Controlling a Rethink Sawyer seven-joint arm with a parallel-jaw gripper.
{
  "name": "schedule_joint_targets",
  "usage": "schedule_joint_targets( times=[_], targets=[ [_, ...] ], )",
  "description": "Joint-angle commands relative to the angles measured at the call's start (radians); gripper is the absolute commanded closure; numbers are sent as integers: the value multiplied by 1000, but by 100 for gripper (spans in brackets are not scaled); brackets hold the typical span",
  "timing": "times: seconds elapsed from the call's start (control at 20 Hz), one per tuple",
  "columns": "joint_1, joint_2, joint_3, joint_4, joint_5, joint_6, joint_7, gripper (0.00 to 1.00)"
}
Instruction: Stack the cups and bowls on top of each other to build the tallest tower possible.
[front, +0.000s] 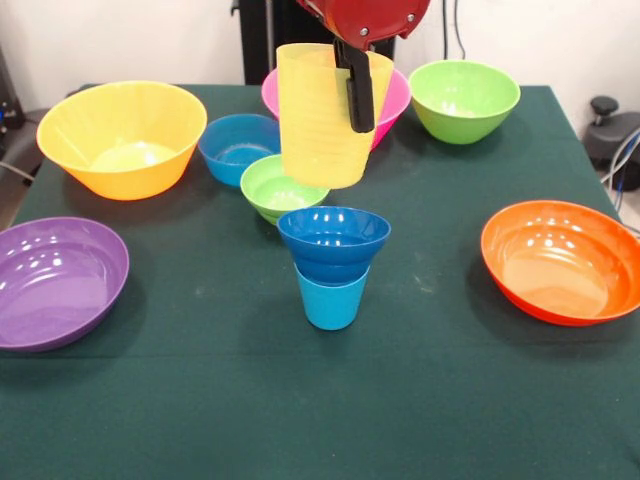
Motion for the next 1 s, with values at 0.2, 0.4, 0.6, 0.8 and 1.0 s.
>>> schedule_joint_targets(
  times=[0.2,0.4,0.6,0.8,1.0],
  targets=[
    [-15,-31,80,202,-42,-67,-97,100],
    [-21,-44,85,233,-48,-88,-111,100],
    [-15,-72,87,295,-50,-135,-113,100],
    [-7,-96,87,344,-55,-171,-108,100],
    [0,-114,91,383,-56,-196,-101,100]
  ],
)
